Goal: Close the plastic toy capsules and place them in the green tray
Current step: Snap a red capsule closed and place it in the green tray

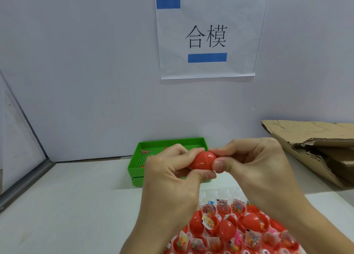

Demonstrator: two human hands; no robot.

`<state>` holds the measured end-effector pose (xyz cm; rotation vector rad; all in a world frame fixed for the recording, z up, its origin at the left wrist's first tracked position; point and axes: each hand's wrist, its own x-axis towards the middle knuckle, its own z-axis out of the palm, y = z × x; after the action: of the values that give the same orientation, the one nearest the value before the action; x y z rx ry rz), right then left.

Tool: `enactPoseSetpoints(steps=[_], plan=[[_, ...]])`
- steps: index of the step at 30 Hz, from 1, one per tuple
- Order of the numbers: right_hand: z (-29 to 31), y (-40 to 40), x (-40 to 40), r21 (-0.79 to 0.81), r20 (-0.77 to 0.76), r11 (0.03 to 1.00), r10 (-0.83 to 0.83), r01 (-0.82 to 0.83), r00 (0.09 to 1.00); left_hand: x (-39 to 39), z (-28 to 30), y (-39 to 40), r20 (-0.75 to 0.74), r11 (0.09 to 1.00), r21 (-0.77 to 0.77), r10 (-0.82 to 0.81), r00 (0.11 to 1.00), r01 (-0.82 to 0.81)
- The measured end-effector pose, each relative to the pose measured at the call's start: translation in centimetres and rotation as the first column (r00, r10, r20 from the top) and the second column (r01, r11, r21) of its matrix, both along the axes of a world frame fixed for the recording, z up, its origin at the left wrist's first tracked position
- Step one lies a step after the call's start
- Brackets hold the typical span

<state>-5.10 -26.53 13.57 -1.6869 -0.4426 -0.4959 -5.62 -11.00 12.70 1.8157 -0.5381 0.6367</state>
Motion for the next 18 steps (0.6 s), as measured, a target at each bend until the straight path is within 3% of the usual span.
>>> enactPoseSetpoints(steps=[5, 13, 18], plan=[[-0.2, 0.0, -0.1, -0.053, 0.051, 0.998, -0.021, 0.024, 0.998, 0.2, -0.4, -0.1, 0.014, 0.999, 0.013, 0.035, 0.999, -0.035], [-1.2, 0.8, -0.2, -0.057, 0.036, 0.998, 0.034, -0.032, 0.999, 0.5, -0.1, 1.0, 0.015, 0.985, 0.173, -0.003, 1.0, 0.0], [-0.8, 0.5, -0.1, -0.024, -0.077, 0.994, 0.105, -0.107, 0.991, 0.9, -0.2, 1.7, -0.077, 0.977, 0.208, -0.026, 0.997, 0.042]])
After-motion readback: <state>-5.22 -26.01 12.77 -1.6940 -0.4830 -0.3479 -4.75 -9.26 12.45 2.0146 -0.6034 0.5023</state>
